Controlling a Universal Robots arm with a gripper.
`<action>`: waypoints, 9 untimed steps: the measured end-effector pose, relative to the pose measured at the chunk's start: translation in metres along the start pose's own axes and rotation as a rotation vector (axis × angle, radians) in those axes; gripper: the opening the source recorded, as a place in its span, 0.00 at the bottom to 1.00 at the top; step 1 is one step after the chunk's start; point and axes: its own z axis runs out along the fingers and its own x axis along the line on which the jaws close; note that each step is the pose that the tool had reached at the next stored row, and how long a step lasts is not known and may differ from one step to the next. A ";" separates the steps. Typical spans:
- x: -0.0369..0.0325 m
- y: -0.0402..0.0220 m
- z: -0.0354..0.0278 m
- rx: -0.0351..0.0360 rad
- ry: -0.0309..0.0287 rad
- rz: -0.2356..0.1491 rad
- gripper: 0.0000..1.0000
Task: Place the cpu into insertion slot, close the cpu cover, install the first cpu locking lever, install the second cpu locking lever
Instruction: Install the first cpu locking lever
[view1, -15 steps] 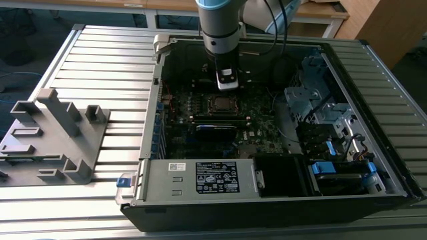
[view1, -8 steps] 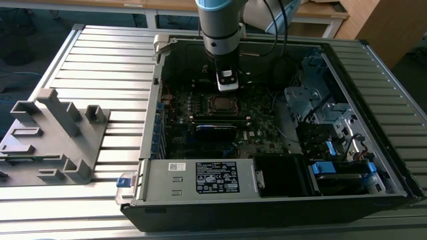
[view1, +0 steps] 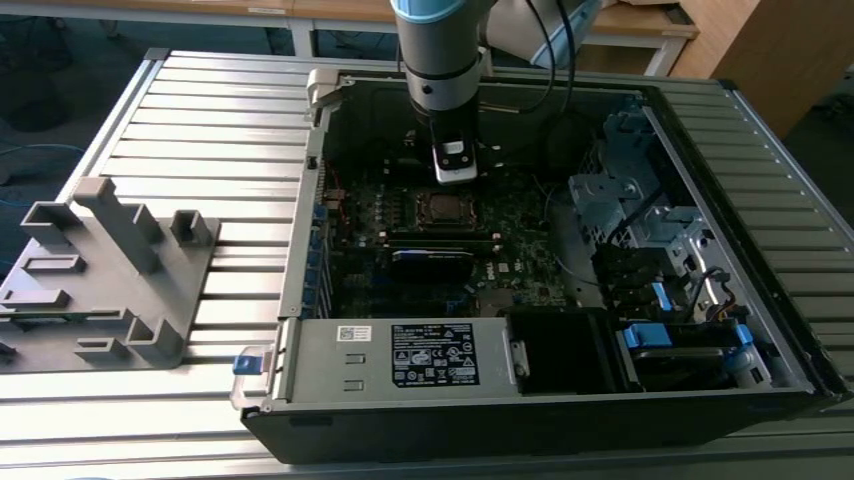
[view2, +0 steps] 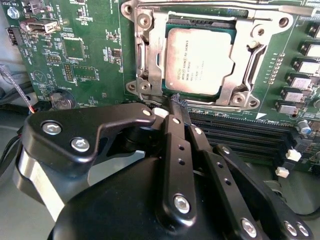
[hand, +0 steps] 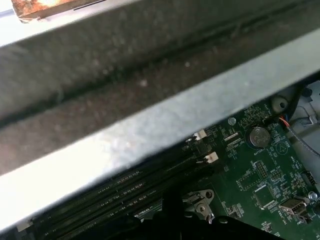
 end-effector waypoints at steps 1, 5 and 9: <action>-0.0001 0.0002 0.0002 -0.0002 0.0000 0.000 0.11; -0.0006 0.0018 0.0007 -0.0005 -0.0004 0.000 0.11; -0.0005 0.0036 0.0011 -0.0009 -0.0002 0.000 0.11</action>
